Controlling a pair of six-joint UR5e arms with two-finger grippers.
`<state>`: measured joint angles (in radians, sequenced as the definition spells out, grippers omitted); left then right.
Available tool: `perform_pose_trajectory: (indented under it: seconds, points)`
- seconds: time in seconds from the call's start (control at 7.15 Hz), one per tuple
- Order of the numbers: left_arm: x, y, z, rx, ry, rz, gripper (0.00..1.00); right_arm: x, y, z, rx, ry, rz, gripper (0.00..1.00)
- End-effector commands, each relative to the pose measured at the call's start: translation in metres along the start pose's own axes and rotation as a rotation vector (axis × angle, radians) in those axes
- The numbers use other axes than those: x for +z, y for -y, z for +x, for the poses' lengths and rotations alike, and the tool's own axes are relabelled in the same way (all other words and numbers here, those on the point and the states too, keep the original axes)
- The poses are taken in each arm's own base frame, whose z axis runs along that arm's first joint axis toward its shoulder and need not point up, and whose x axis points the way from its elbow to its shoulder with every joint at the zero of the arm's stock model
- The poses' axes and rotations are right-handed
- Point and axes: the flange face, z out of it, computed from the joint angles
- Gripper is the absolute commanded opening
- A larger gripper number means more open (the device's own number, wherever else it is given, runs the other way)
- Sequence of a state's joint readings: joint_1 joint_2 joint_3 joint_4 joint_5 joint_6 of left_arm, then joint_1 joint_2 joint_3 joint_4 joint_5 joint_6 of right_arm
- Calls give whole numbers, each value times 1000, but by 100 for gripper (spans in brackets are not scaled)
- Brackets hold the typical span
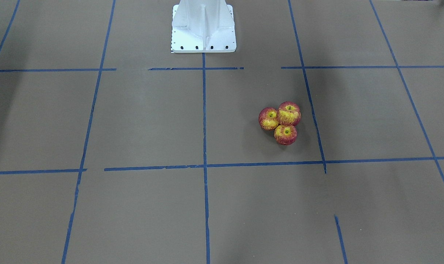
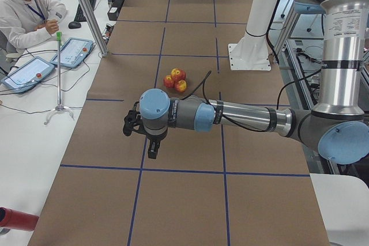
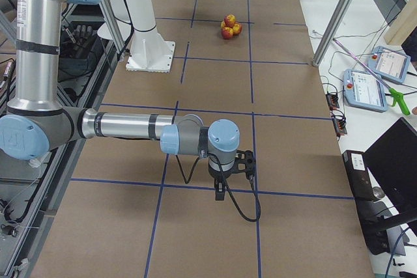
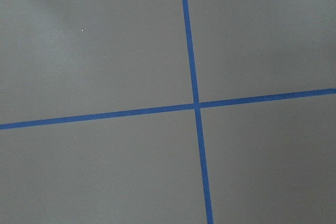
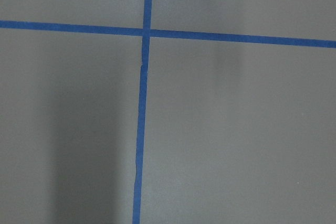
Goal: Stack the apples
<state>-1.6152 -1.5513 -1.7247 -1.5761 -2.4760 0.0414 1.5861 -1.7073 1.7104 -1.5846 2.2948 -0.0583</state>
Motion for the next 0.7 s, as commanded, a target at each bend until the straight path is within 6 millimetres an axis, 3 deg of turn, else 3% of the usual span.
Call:
perform_pose_trajectory:
  seconds: [0.0, 0.42, 0.56]
  points:
    - [-2, -2, 1, -4, 0, -1, 100, 0, 0, 0, 0, 0, 0, 100]
    - [-6, -43, -16, -57, 4, 0, 100, 0, 0, 0, 0, 0, 0, 100]
    - [-10, -35, -14, -51, 7, 11, 100, 0, 0, 0, 0, 0, 0, 100]
